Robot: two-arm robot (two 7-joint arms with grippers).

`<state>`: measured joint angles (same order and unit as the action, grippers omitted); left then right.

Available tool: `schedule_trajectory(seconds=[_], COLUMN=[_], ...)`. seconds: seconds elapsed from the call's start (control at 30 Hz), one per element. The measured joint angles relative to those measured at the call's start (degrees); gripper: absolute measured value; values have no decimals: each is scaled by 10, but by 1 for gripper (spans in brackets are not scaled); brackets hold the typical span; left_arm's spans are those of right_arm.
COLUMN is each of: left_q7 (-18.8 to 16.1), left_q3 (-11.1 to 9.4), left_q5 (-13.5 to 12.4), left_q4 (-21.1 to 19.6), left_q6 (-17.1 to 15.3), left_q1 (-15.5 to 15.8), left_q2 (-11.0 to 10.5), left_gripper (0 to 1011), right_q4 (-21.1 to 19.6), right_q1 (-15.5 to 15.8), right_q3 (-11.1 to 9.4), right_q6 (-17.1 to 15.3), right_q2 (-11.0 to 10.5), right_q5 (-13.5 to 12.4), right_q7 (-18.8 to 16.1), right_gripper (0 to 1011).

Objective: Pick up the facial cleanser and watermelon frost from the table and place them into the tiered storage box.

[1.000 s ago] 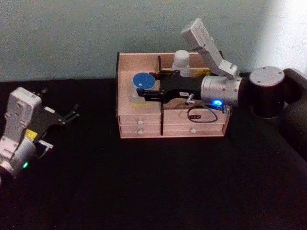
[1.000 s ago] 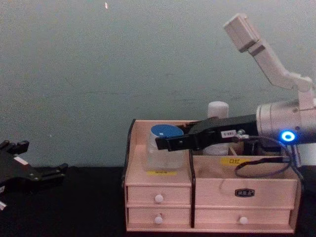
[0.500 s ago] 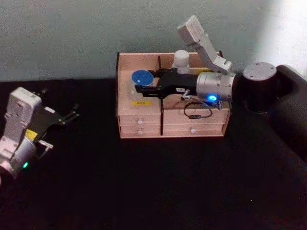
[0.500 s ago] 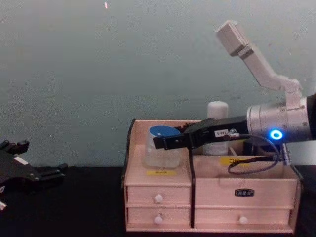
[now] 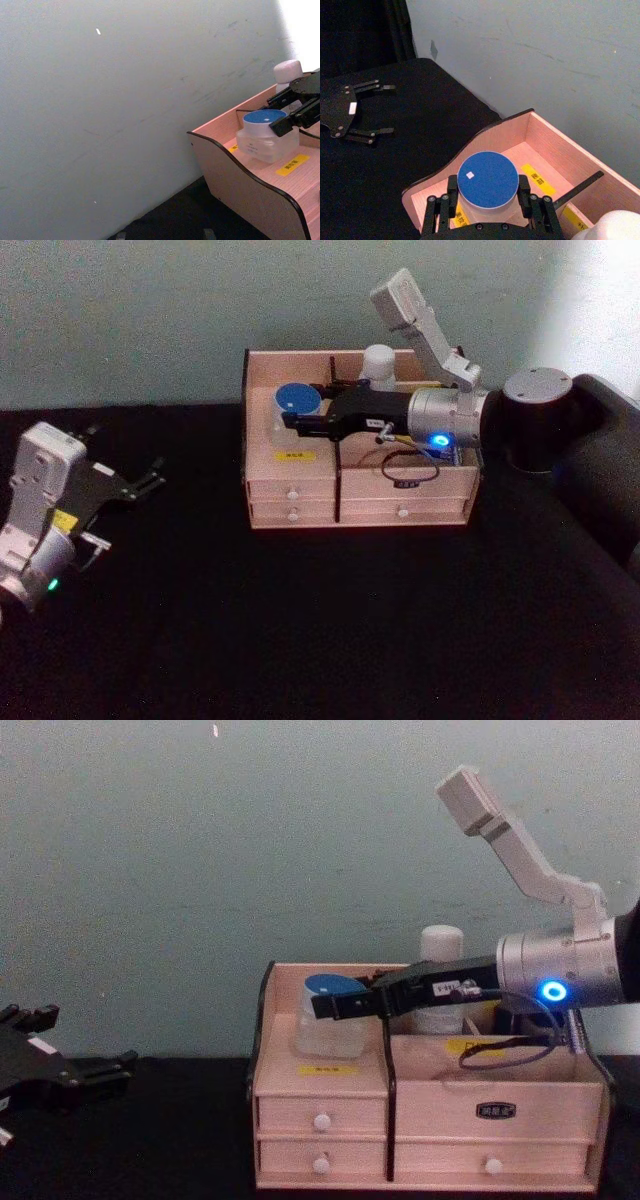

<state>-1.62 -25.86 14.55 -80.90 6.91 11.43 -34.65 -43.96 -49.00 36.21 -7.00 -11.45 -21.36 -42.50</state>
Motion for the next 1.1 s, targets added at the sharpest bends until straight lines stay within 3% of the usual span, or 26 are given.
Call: schedule_trajectory(seconds=[0.83, 0.97, 1.1], left_q7=[0, 0, 0], left_q3=[0, 0, 0], left_q5=[0, 0, 0], left_q4=[0, 0, 0], left_q6=[0, 0, 0], left_q1=[0, 0, 0], left_q2=[0, 0, 0], left_gripper=[1001, 1001, 1001], right_q4=[-1, -1, -1], right_q1=[3, 3, 3], right_q3=[-4, -3, -3], right_q6=[-3, -3, -3], right_q2=[1, 1, 1], right_q5=[2, 2, 2], right_q7=[4, 4, 4], right_gripper=[706, 773, 920])
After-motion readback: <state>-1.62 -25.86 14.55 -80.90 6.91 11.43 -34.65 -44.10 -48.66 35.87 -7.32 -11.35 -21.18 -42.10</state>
